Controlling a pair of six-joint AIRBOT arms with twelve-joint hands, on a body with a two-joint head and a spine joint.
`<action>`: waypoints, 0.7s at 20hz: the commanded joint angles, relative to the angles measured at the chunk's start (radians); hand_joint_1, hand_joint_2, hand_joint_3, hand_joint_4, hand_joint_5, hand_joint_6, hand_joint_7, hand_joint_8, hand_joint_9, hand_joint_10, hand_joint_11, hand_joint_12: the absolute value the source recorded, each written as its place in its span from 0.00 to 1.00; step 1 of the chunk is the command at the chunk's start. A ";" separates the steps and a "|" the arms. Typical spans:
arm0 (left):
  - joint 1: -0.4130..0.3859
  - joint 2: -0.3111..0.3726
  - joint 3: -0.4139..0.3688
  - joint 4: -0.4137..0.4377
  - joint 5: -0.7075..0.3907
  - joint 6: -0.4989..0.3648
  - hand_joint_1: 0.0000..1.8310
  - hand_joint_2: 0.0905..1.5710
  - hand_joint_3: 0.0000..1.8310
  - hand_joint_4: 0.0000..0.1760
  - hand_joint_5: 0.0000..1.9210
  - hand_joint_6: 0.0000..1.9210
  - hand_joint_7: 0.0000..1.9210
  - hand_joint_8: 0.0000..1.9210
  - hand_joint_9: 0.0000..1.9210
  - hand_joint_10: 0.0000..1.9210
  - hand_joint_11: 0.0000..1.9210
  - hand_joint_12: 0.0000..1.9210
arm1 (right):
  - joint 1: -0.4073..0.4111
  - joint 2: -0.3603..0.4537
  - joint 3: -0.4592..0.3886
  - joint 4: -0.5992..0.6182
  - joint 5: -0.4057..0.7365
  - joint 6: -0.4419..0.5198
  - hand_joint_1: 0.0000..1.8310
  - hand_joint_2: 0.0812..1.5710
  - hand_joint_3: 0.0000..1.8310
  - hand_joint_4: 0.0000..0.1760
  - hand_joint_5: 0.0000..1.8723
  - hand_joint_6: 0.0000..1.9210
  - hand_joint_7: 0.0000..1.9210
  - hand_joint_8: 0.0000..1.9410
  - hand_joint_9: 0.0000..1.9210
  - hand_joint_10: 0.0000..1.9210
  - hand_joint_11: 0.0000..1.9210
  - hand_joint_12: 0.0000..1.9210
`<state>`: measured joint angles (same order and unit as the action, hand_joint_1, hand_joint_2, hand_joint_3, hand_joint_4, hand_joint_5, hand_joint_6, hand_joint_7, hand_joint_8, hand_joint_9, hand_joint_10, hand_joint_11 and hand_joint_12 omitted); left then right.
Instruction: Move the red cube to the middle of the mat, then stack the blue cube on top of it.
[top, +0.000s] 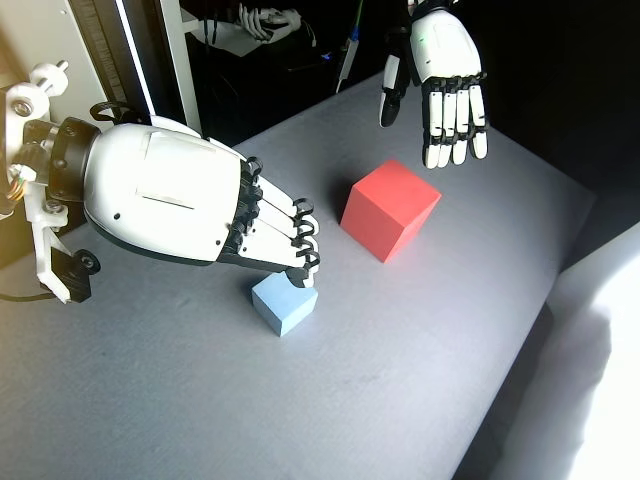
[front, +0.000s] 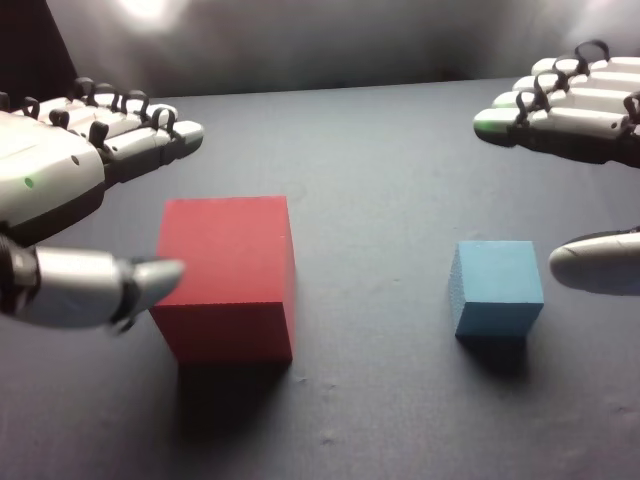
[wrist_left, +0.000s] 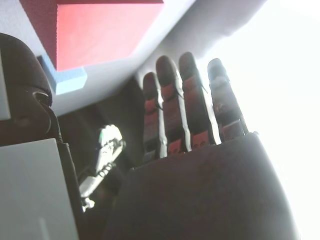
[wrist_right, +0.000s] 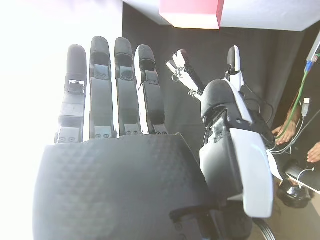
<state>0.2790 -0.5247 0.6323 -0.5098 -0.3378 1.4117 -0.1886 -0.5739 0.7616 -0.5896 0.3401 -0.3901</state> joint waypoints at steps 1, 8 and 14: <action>-0.010 0.016 -0.001 0.010 -0.100 -0.002 0.00 0.77 0.03 0.00 0.03 0.00 0.00 0.00 0.00 0.00 0.00 0.00 | 0.017 0.010 -0.003 0.025 0.091 0.003 0.00 0.74 0.02 0.00 0.00 0.00 0.00 0.00 0.00 0.00 0.00 0.00; -0.009 0.016 -0.002 0.012 -0.090 0.001 0.00 0.80 0.02 0.00 0.01 0.00 0.00 0.00 0.00 0.00 0.00 0.00 | 0.017 0.010 -0.003 0.025 0.091 0.003 0.00 0.76 0.01 0.00 0.01 0.00 0.01 0.00 0.00 0.00 0.00 0.00; -0.012 0.016 -0.011 0.004 -0.089 0.004 0.00 0.79 0.01 0.00 0.00 0.00 0.01 0.00 0.00 0.00 0.00 0.00 | 0.017 0.010 -0.003 0.025 0.091 0.002 0.00 0.75 0.01 0.00 0.00 0.00 0.00 0.00 0.00 0.00 0.00 0.00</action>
<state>0.2790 -0.5224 0.6220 -0.5144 -0.3279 1.4147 -0.1886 -0.5739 0.7597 -0.5907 0.3367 -0.3901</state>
